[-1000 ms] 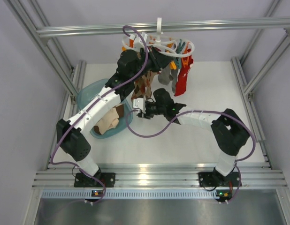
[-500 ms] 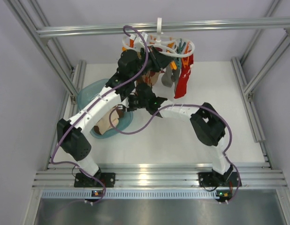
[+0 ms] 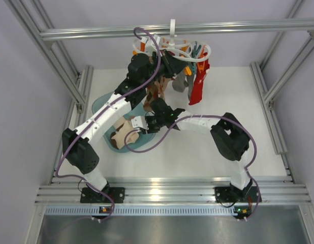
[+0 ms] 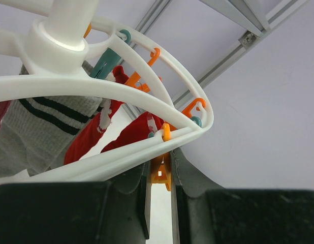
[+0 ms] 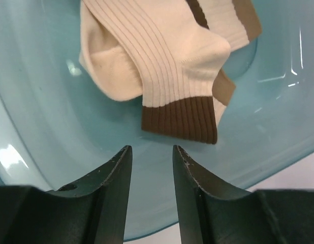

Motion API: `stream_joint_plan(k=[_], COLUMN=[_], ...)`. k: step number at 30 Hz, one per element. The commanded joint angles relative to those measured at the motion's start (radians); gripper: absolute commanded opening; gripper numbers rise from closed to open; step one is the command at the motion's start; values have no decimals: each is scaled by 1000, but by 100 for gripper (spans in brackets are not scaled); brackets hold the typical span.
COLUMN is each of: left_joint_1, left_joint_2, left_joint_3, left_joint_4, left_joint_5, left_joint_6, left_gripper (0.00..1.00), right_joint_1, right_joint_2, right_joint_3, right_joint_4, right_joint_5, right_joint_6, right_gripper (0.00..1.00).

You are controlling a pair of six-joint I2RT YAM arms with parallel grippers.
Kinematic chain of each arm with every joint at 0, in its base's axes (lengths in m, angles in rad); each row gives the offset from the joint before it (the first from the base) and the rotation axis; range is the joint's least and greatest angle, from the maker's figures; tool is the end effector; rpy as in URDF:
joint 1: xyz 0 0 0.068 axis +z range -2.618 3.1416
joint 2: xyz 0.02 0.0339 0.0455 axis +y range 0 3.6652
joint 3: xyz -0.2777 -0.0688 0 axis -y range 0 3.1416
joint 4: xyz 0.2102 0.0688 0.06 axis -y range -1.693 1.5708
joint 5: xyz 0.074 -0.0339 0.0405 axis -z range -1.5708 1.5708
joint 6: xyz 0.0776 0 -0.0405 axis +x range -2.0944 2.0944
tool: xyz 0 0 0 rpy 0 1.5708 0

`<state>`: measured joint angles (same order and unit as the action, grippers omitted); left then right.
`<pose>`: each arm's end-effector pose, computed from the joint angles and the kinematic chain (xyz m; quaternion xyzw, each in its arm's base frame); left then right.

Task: Clip the socks to the hanger
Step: Move the bin to the center of the board.

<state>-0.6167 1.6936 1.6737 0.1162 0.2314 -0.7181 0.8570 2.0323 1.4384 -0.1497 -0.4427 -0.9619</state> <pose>0.3276 -0.2541 0.4593 0.0515 0.6712 -0.5161 0.5296 0.2744 0.3676 0.1967 -0.7592 0.4790 0.1802 0.4021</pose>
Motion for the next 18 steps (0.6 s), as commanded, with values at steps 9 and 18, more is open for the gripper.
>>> stream_joint_plan(k=[9,18], left_joint_1=[18,18], left_joint_2=[54,61], left_joint_3=[40,40], left_joint_4=[-6,-6], left_joint_5=[-9,-9], left_joint_6=[-6,-7], left_gripper=[0,0], right_joint_1=[17,19], right_joint_2=[-208,-77], right_joint_3=[-27,54], right_joint_4=[-266,-119], right_joint_5=[-159,-93], right_joint_6=[-77,57], right_gripper=[40,45])
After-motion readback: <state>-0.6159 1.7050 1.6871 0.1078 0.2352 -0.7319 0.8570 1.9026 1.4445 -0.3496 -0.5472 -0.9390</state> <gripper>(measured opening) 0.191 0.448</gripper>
